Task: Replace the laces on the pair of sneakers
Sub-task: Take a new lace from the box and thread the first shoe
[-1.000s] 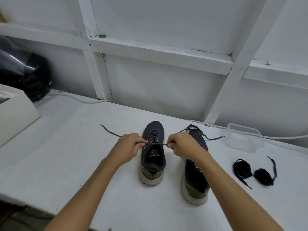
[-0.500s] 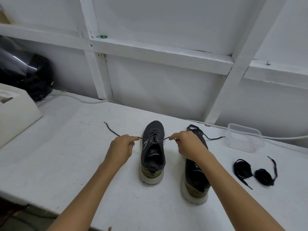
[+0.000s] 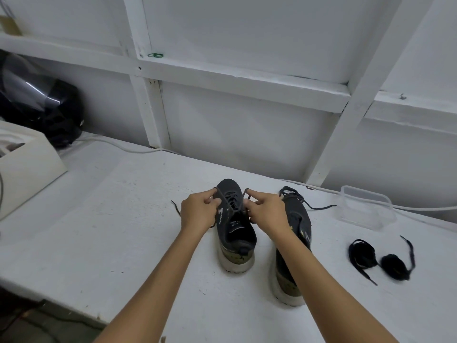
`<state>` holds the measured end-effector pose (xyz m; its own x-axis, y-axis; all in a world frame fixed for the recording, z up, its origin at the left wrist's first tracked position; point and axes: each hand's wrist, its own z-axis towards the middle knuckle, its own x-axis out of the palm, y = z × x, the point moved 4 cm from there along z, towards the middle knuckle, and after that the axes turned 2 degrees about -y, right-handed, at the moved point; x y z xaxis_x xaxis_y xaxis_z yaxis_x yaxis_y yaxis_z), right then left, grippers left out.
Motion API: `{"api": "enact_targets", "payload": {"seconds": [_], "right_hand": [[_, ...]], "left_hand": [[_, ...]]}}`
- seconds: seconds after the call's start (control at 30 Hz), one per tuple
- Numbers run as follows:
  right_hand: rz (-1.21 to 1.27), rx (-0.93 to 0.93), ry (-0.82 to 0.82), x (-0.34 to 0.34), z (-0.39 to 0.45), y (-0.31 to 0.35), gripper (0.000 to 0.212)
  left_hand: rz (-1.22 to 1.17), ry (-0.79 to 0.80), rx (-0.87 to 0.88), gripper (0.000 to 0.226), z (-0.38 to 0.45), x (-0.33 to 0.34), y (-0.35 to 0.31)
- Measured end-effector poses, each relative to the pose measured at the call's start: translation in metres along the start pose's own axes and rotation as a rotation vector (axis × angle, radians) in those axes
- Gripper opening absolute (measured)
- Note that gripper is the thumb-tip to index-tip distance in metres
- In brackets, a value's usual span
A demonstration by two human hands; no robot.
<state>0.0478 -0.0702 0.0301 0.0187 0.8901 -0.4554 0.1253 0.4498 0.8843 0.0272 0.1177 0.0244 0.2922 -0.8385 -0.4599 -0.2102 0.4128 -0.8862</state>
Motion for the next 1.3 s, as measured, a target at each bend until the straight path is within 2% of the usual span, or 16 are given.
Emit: {"api": "enact_targets", "payload": {"seconds": [0.27,0.4,0.53,0.63,0.77,1.0,1.13,1.3], "right_hand": [[0.300,0.138,0.100,0.003,-0.002,0.000,0.051],[0.292,0.156,0.070,0.007,-0.003,0.000,0.040],[0.324,0.153,0.095,0.012,-0.005,0.003,0.030],[0.357,0.228,0.112,0.015,-0.008,0.000,0.028],[0.371,0.224,0.161,0.015,-0.009,-0.001,0.005],[0.382,0.176,0.220,0.016,-0.012,0.001,0.015],[0.381,0.186,0.327,0.012,-0.012,0.003,0.015],[0.391,0.242,0.306,0.013,-0.008,-0.003,0.011]], "left_hand": [[-0.031,0.067,0.024,0.031,-0.005,0.012,-0.012],[-0.039,0.033,0.058,0.043,-0.007,0.011,-0.016],[-0.132,0.034,0.061,0.026,-0.007,0.013,-0.014],[-0.154,0.059,0.088,0.016,-0.007,0.013,-0.010],[-0.114,0.111,0.157,0.015,-0.013,0.012,-0.005],[-0.013,0.099,0.290,0.020,-0.014,0.010,-0.012],[0.035,0.087,0.369,0.021,-0.014,0.009,-0.016],[0.006,0.182,0.333,0.015,-0.013,0.008,-0.018]]}}
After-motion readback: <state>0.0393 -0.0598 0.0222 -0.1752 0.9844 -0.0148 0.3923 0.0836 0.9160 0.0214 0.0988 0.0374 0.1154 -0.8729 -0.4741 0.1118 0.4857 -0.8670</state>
